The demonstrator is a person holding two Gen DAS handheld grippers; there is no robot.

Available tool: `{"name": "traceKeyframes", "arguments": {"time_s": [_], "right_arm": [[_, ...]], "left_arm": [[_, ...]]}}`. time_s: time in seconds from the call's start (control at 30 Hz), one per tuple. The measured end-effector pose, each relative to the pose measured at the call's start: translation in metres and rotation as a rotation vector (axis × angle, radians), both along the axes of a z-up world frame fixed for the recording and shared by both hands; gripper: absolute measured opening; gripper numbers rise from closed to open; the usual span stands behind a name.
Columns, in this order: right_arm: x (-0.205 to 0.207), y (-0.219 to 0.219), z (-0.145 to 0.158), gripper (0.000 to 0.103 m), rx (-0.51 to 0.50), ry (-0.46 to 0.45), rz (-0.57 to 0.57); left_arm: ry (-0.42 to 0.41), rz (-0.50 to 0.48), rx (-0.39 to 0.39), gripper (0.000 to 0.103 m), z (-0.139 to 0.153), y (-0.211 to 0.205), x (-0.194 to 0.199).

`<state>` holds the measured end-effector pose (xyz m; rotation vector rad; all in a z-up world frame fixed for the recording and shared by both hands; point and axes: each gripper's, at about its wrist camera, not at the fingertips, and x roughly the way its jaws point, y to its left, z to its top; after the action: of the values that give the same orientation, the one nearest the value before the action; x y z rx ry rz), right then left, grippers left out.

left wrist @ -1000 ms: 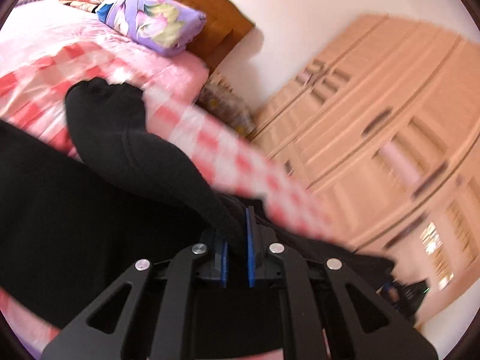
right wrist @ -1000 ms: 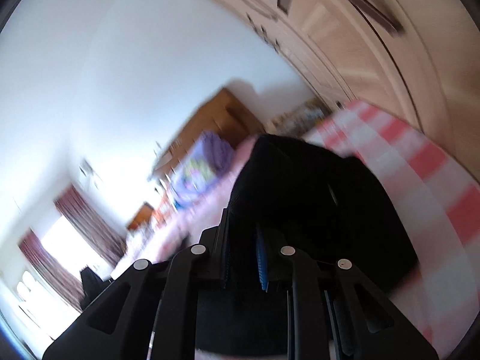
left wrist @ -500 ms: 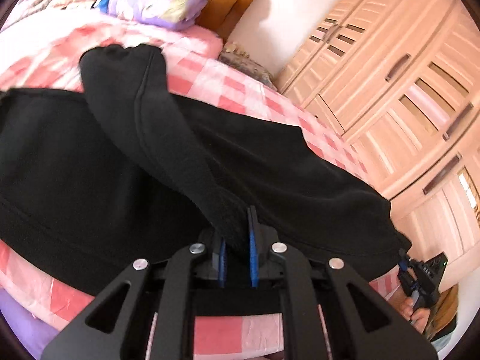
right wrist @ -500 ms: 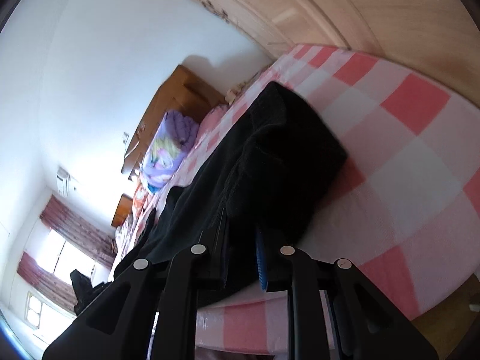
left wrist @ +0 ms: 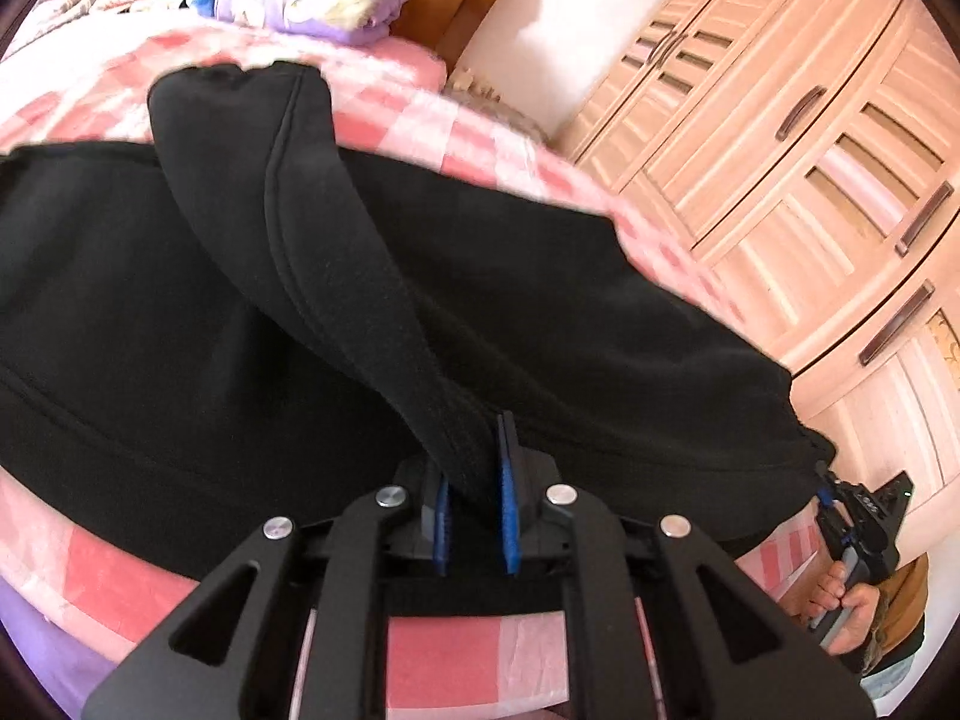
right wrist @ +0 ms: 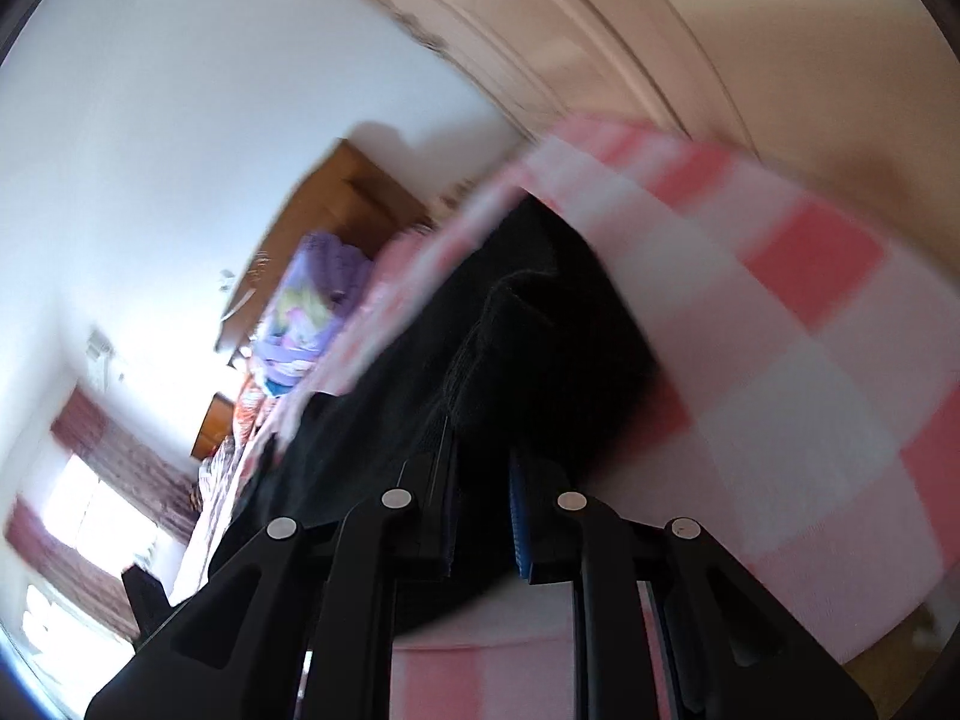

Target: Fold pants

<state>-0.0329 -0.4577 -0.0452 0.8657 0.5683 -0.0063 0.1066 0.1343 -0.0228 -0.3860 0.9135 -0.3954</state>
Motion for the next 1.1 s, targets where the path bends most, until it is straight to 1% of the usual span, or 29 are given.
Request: {"name": "traceKeyframes", "arguments": {"time_s": [0.03, 0.07, 0.1, 0.17, 0.27, 0.33, 0.4, 0.43, 0.53, 0.6, 0.63, 0.67, 0.83, 0.93, 1.0, 1.03, 1.07, 1.1], "right_arm": [[-0.004, -0.003, -0.008, 0.011, 0.027, 0.004, -0.004], [-0.008, -0.005, -0.013, 0.011, 0.049, -0.011, -0.007], [-0.010, -0.004, -0.012, 0.011, 0.042, -0.008, -0.007], [-0.009, -0.001, -0.005, 0.012, 0.016, -0.003, -0.007], [-0.004, 0.003, 0.005, 0.012, -0.017, -0.014, -0.002], [-0.001, 0.003, 0.000, 0.012, -0.033, 0.016, -0.006], [-0.003, 0.002, -0.008, 0.010, -0.016, 0.021, -0.005], [-0.004, 0.000, -0.010, 0.010, -0.007, 0.015, -0.004], [-0.006, 0.002, -0.008, 0.010, -0.019, 0.026, -0.001], [-0.006, 0.003, -0.007, 0.010, -0.030, 0.033, -0.003], [-0.006, 0.007, -0.005, 0.010, -0.061, 0.041, -0.009], [-0.006, 0.009, -0.004, 0.010, -0.071, 0.044, -0.016], [-0.004, 0.009, -0.005, 0.010, -0.056, 0.048, -0.027], [-0.004, 0.008, -0.005, 0.010, -0.046, 0.050, -0.024], [-0.004, 0.007, -0.005, 0.014, -0.029, 0.048, -0.017], [-0.005, 0.006, -0.005, 0.019, -0.001, 0.045, -0.010], [-0.006, 0.006, -0.005, 0.022, 0.018, 0.045, -0.008], [-0.006, 0.007, -0.005, 0.027, 0.032, 0.047, -0.006]], "left_arm": [[0.025, 0.001, -0.002, 0.013, -0.009, -0.001, 0.001], [0.032, 0.003, -0.005, 0.013, -0.014, -0.001, 0.001], [0.018, 0.005, -0.007, 0.013, -0.014, 0.001, 0.000], [0.014, 0.003, 0.003, 0.013, -0.011, 0.001, -0.001], [-0.022, 0.017, -0.018, 0.013, -0.002, 0.004, -0.003], [-0.017, 0.017, -0.002, 0.013, -0.004, 0.001, -0.002], [0.004, 0.015, 0.019, 0.014, -0.012, -0.001, -0.001], [-0.009, 0.017, 0.024, 0.016, -0.013, -0.001, -0.003], [-0.032, 0.006, 0.067, 0.017, -0.011, -0.004, -0.005], [-0.037, 0.006, 0.076, 0.017, -0.011, -0.004, -0.007], [-0.039, 0.008, 0.077, 0.017, -0.011, -0.004, -0.008], [-0.043, 0.010, 0.079, 0.017, -0.011, -0.003, -0.009], [-0.090, 0.016, 0.088, 0.015, -0.001, -0.004, -0.020], [-0.087, 0.013, 0.063, 0.015, -0.001, -0.002, -0.023], [-0.066, 0.003, 0.047, 0.015, -0.005, -0.001, -0.022], [-0.039, 0.002, 0.023, 0.017, -0.009, 0.002, -0.020], [-0.022, 0.005, -0.008, 0.019, -0.012, 0.005, -0.018], [-0.010, 0.009, -0.063, 0.026, -0.014, 0.010, -0.018]]}}
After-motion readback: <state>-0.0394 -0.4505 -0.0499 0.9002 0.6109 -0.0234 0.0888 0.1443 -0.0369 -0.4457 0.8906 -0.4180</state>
